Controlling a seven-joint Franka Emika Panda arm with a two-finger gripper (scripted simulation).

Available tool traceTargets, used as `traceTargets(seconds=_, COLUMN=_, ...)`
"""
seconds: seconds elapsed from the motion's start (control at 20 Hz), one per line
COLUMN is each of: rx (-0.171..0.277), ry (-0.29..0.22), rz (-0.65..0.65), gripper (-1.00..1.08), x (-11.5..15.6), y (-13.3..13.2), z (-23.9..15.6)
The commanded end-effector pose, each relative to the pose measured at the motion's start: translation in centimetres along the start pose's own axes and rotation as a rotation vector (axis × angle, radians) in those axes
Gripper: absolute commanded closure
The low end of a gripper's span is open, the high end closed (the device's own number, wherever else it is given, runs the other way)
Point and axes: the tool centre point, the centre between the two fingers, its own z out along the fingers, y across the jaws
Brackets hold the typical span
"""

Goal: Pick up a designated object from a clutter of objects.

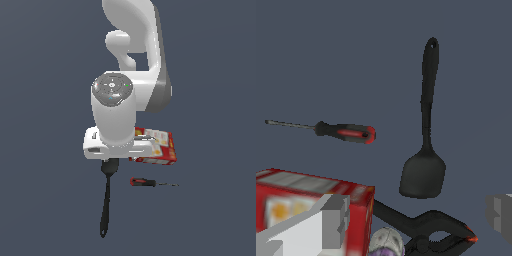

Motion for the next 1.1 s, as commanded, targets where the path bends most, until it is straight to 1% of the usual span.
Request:
traceTargets(seconds=0.0, rx=0.001, ry=0.004, rz=0.001, gripper=-0.92, x=1.3, y=0.9, z=1.9)
traceTargets(seconds=0.25, rx=0.003, ry=0.010, rz=0.002, gripper=-0.92, x=3.4, y=2.6, z=5.8)
traceTargets(seconds=0.55, rx=0.004, ry=0.016, rz=0.002, gripper=-0.92, x=4.9, y=4.1, z=9.6)
traceTargets(seconds=0.75, rx=0.004, ry=0.018, rz=0.002, gripper=-0.92, x=5.5, y=4.8, z=11.2)
traceTargets(seconds=1.05, rx=0.004, ry=0.020, rz=0.003, gripper=-0.92, x=5.8, y=5.2, z=12.4)
